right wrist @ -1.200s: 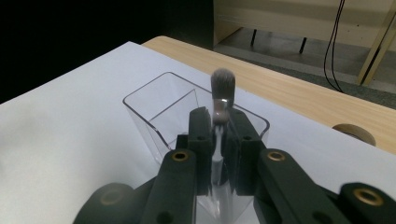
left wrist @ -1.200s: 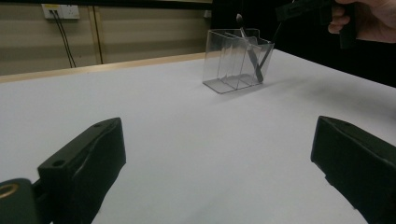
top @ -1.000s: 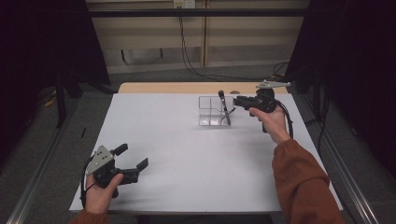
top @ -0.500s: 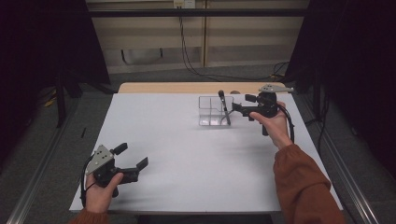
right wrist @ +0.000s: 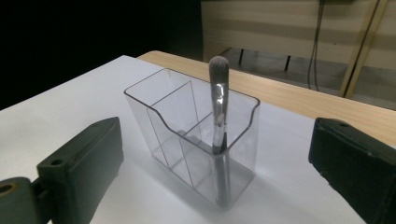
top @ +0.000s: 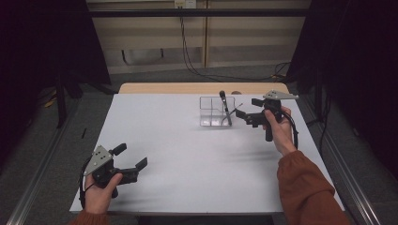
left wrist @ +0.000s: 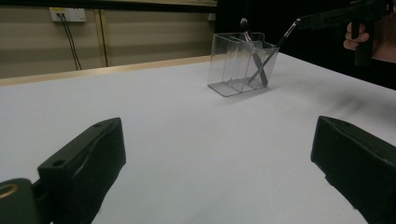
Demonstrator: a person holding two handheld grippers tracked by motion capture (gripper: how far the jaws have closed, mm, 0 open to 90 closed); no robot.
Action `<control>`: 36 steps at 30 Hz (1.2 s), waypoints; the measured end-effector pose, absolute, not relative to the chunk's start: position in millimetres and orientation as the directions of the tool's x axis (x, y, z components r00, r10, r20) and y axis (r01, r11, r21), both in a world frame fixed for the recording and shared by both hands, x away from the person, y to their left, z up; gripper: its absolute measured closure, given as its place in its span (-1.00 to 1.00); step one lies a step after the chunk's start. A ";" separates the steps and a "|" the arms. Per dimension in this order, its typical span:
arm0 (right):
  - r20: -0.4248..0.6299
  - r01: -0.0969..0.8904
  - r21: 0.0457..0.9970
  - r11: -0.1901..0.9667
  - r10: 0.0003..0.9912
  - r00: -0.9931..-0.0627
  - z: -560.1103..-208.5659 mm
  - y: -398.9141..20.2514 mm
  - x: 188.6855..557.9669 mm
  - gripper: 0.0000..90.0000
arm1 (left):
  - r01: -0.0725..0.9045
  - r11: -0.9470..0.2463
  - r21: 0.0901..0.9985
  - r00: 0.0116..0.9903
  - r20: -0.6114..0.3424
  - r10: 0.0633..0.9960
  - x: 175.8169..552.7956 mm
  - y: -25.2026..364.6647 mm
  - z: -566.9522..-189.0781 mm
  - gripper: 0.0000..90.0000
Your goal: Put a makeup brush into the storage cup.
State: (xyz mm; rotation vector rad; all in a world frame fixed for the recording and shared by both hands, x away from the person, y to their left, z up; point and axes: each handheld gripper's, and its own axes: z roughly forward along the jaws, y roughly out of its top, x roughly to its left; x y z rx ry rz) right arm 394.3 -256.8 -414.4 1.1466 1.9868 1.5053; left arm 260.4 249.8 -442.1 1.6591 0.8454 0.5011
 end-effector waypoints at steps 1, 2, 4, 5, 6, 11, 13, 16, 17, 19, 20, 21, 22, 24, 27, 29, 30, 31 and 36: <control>0.157 0.369 0.925 0.087 0.797 -0.583 -414.5 -257.0 392.3 -0.95 | 0.266 -0.089 0.960 0.647 -0.109 0.754 259.8 250.1 -442.4 -0.93; 0.153 0.369 0.925 0.089 0.803 -0.576 -414.7 -257.3 391.0 -0.95 | 0.265 -0.091 0.960 0.648 -0.108 0.754 259.3 250.9 -442.4 -0.93; 0.143 0.374 0.923 0.093 0.818 -0.557 -415.8 -257.1 387.6 -0.94 | 0.262 -0.078 0.962 0.646 -0.115 0.754 258.5 251.5 -441.6 -0.93; 0.146 0.375 0.923 0.089 0.820 -0.554 -416.2 -257.2 386.3 -0.95 | 0.260 -0.077 0.963 0.648 -0.114 0.753 258.5 251.6 -441.3 -0.93; 0.150 0.377 0.922 0.085 0.821 -0.551 -416.6 -257.7 384.6 -0.97 | 0.257 -0.080 0.963 0.651 -0.111 0.751 258.9 251.6 -441.2 -0.93; 0.153 0.358 0.932 0.061 0.828 -0.539 -418.7 -263.0 376.0 -0.98 | 0.258 -0.081 0.963 0.654 -0.113 0.748 259.0 251.8 -441.6 -0.93; 0.156 0.352 0.934 0.051 0.830 -0.535 -419.2 -266.4 372.3 -0.99 | 0.255 -0.082 0.963 0.653 -0.109 0.750 258.8 252.3 -441.4 -0.93; 0.146 0.335 0.941 0.042 0.843 -0.517 -419.8 -268.8 366.3 -1.00 | 0.254 -0.083 0.964 0.652 -0.107 0.751 258.3 251.8 -441.2 -0.93; 0.143 0.333 0.942 0.044 0.845 -0.516 -420.2 -269.1 364.3 -1.00 | 0.252 -0.086 0.964 0.650 -0.103 0.753 258.0 251.8 -441.0 -0.93; 0.138 0.333 0.941 0.051 0.844 -0.518 -421.0 -269.6 359.8 -1.00 | 0.252 -0.085 0.964 0.649 -0.104 0.753 257.8 251.6 -441.0 -0.93; 0.132 0.330 0.942 0.054 0.846 -0.517 -421.4 -270.2 357.4 -1.00 | 0.252 -0.085 0.964 0.649 -0.103 0.754 257.8 251.7 -441.0 -0.93; 0.134 0.330 0.943 0.052 0.846 -0.516 -421.6 -270.8 355.2 -1.00 | 0.250 -0.087 0.964 0.649 -0.101 0.754 257.9 252.2 -440.9 -0.93; 0.134 0.323 0.945 0.048 0.846 -0.517 -422.0 -272.5 351.8 -1.00 | 0.250 -0.088 0.964 0.648 -0.099 0.755 257.8 252.4 -441.0 -0.93; 0.141 0.324 0.945 0.039 0.847 -0.513 -422.4 -274.9 347.2 -1.00 | 0.251 -0.084 0.964 0.649 -0.103 0.754 257.3 253.3 -440.9 -0.93; 0.153 0.322 0.946 0.025 0.844 -0.515 -422.5 -278.3 338.2 -1.00 | 0.247 -0.081 0.966 0.647 -0.103 0.755 257.4 253.9 -440.6 -0.93; 0.148 0.315 0.949 0.026 0.844 -0.515 -422.3 -279.7 332.7 -1.00 | 0.248 -0.081 0.965 0.649 -0.103 0.754 257.5 253.6 -440.7 -0.93; 0.147 0.315 0.949 0.027 0.844 -0.516 -422.0 -280.4 330.2 -1.00 | 0.248 -0.081 0.965 0.649 -0.103 0.753 257.3 253.2 -440.7 -0.93; 0.146 0.316 0.948 0.028 0.846 -0.513 -421.7 -281.0 326.9 -1.00 | 0.247 -0.082 0.966 0.651 -0.102 0.752 257.2 253.1 -440.6 -0.93; 0.136 0.313 0.949 0.034 0.852 -0.505 -423.4 -284.3 317.0 -1.00 | 0.236 -0.078 0.969 0.657 -0.100 0.747 256.7 253.5 -440.1 -0.93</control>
